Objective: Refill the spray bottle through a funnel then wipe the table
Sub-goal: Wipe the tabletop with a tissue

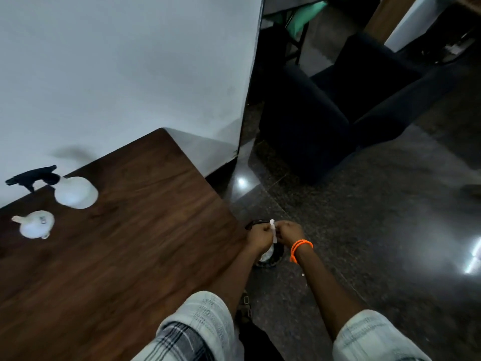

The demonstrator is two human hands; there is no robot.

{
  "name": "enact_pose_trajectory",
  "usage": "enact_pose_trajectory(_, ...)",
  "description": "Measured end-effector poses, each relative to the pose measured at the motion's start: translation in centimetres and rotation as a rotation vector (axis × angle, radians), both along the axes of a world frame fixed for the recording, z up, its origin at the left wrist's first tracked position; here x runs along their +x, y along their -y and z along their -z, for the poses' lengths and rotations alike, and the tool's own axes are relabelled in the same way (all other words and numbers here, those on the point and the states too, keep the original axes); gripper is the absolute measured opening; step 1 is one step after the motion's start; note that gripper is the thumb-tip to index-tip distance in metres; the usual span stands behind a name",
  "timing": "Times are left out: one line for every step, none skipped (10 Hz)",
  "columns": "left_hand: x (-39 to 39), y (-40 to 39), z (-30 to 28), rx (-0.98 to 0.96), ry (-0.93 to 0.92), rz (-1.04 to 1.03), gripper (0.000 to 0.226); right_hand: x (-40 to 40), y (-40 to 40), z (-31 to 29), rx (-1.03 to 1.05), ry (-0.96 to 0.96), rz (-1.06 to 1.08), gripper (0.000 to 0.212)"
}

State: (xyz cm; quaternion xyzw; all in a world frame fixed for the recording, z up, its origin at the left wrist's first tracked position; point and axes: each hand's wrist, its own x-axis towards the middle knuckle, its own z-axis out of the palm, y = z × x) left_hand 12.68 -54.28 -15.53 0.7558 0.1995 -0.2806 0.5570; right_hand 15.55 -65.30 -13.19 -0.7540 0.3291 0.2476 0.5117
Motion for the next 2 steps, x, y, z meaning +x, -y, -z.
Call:
enact_pose_trajectory(1.3,0.5,0.3,0.035,-0.036,-0.021,0.032,1.4,1.6,0.8,-0.076,0.054,-0.186,0.020)
enact_pose_trajectory(1.8,0.2,1.3,0.075,-0.043,-0.064,0.033,3.1,2.9,2.1,-0.147,0.051,-0.218,0.028)
